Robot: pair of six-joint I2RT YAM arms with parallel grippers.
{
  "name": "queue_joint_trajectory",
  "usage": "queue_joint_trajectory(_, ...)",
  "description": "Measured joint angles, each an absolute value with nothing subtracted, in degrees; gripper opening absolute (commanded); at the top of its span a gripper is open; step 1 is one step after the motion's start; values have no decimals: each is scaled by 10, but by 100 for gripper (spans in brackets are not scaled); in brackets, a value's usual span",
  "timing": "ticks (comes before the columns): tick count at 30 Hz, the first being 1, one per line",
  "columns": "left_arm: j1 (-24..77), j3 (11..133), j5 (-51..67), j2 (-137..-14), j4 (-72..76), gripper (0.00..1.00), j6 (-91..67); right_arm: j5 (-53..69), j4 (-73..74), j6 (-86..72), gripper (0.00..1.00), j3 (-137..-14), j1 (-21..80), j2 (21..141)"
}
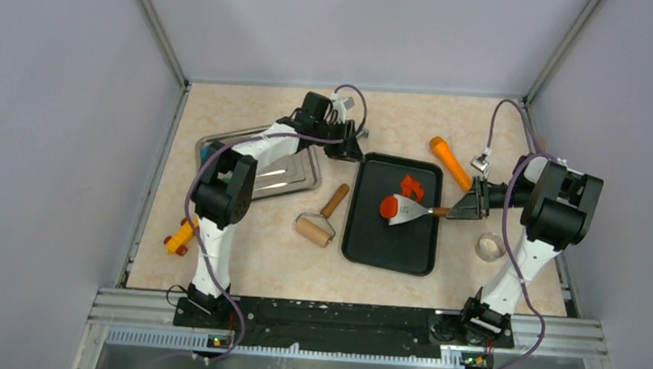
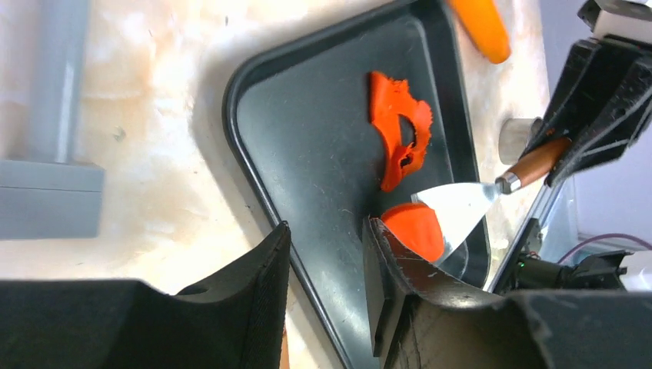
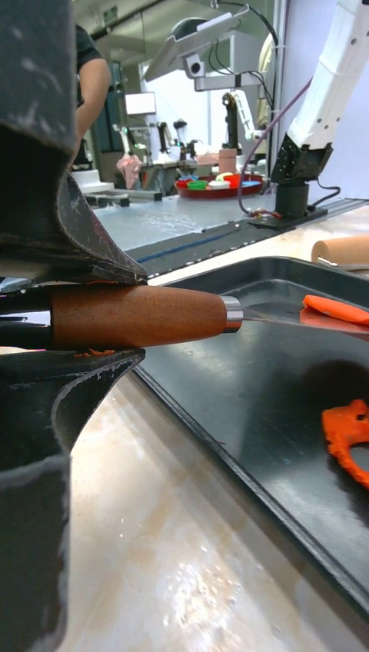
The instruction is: Roll out the dumpling wrappers from the dough
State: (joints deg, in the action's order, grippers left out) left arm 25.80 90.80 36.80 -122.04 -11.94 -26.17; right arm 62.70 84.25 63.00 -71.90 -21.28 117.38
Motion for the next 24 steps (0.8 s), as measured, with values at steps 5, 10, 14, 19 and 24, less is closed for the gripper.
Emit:
queue_joint_trajectory(5,227,917,379,-1147,-150,43,-186,641,843,612,0,-756,-199,1158)
queue_joint_trajectory(10,163,908,380,-1080,-179,43,-141,660,846,593,0,-779,-160,1150)
queue_joint_trajectory(14,117,892,330,-1027,-232,46,-65,677,849,572,0,-812,-111,1148)
queue_joint_trajectory(19,106,861,237,-945,-297,47,32,691,851,536,0,-898,-47,1148)
queue_joint_trajectory(24,80,808,177,-852,-333,48,80,705,851,506,0,-990,1,1158)
